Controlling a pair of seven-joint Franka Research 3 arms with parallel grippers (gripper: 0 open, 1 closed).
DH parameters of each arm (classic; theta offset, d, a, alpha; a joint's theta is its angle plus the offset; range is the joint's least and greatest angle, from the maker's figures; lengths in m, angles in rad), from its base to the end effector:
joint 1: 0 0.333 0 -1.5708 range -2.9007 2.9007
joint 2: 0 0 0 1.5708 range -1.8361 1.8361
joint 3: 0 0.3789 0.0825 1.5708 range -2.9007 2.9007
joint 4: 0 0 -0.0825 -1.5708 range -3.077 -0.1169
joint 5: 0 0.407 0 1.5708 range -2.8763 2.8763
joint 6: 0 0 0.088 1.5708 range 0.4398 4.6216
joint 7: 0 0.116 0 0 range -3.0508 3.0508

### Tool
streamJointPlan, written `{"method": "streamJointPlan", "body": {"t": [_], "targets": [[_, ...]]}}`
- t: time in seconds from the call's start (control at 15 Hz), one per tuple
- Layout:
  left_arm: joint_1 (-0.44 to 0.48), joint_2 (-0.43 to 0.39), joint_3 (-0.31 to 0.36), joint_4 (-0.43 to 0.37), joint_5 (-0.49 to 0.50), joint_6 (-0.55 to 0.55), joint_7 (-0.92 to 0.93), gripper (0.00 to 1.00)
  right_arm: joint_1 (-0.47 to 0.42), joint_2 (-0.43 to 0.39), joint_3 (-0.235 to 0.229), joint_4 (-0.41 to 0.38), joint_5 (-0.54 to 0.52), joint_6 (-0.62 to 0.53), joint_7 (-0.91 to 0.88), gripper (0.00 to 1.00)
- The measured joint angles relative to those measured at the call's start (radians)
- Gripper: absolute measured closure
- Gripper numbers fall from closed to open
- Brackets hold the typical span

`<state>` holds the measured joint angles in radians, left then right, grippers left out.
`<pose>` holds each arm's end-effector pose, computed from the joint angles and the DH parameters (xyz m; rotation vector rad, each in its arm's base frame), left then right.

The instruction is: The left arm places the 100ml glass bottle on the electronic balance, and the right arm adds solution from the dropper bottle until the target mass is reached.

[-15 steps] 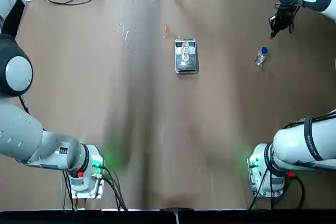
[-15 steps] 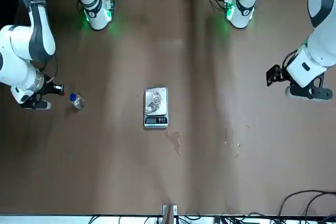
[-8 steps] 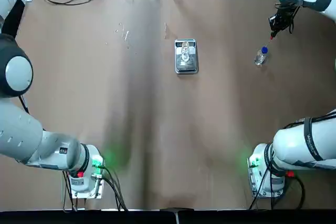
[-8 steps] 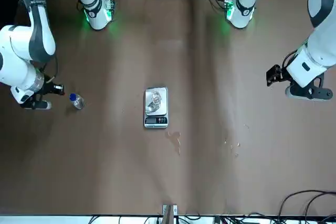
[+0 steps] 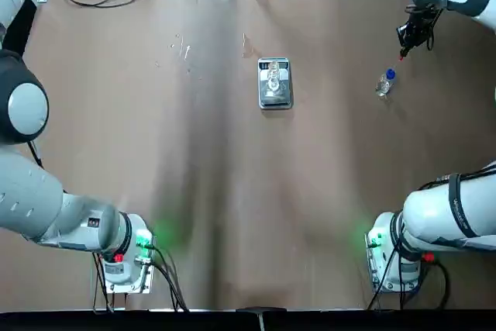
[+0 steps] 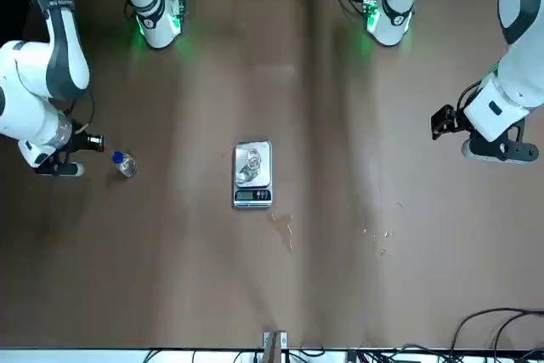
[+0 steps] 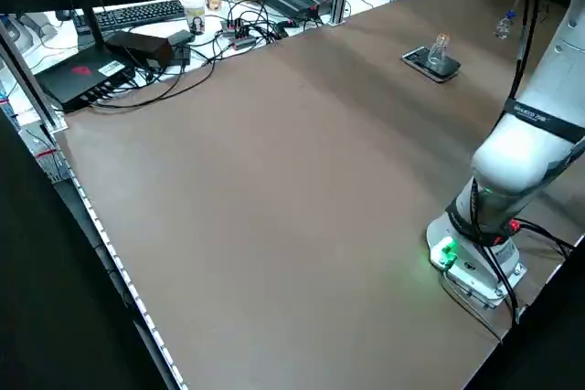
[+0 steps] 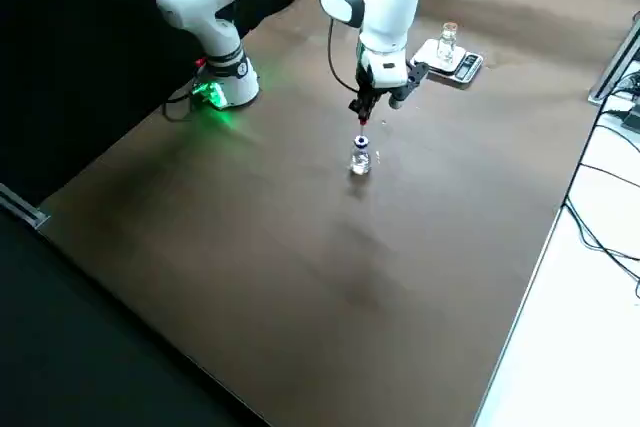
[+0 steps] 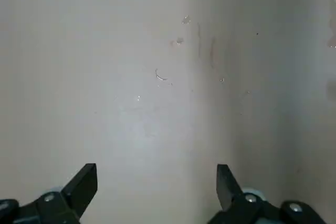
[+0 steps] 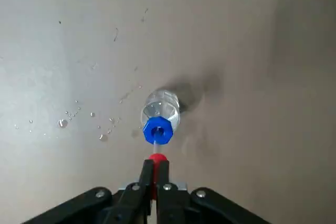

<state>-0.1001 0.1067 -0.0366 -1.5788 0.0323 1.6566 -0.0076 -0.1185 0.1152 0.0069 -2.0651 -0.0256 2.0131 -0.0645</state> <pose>0.6156 -0.0799 0.6179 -3.1043 0.2055 0.0416 0.5702 -0.0657 0.4055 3.1235 -0.0534 -0.2637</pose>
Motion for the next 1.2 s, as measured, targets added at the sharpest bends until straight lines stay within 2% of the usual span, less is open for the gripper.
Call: {"method": "streamJointPlan", "body": {"t": [0.8,1.2], "targets": [[0.0,0.0,0.0,0.0,0.0,0.0,0.0,0.0,0.0,-0.005,-0.001,0.013,0.0,-0.025,0.0,0.95],[0.0,0.0,0.0,0.0,0.0,0.0,0.0,0.0,0.0,-0.005,-0.001,0.012,0.0,0.016,0.0,0.94]]}}
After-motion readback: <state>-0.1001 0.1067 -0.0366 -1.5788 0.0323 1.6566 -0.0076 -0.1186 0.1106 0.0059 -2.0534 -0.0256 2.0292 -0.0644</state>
